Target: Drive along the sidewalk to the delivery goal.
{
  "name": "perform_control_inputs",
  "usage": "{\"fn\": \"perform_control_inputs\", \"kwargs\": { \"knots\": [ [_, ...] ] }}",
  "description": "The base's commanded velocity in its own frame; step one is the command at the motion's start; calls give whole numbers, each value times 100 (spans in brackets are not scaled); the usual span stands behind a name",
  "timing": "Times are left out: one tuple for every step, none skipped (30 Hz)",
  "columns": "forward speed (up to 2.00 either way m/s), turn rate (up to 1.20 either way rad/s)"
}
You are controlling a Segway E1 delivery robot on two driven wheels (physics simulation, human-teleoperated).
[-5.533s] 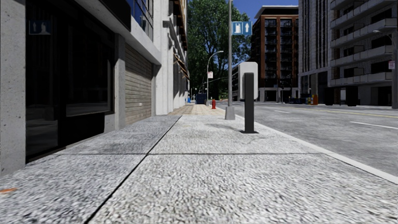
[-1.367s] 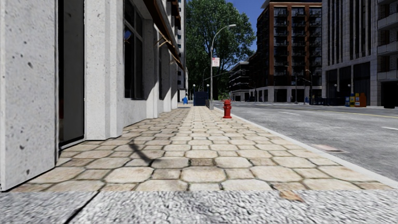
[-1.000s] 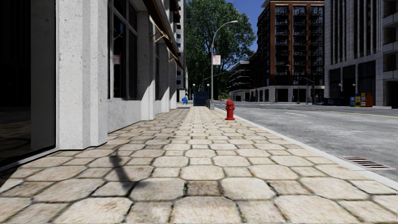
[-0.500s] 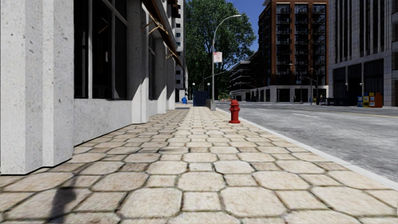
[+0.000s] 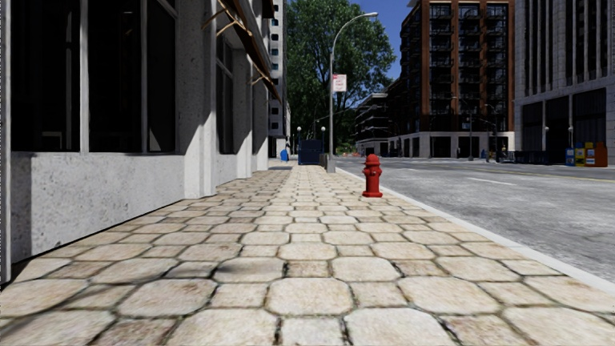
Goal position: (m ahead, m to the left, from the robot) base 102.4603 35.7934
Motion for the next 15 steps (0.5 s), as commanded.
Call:
{"fn": "perform_control_inputs", "kwargs": {
  "knots": [
    [200,0],
    [200,0],
    [200,0],
    [200,0],
    [200,0],
    [200,0],
    [200,0],
    [200,0],
    [200,0],
    [200,0],
    [200,0],
    [200,0],
    [200,0],
    [200,0],
    [200,0]
  ]
}}
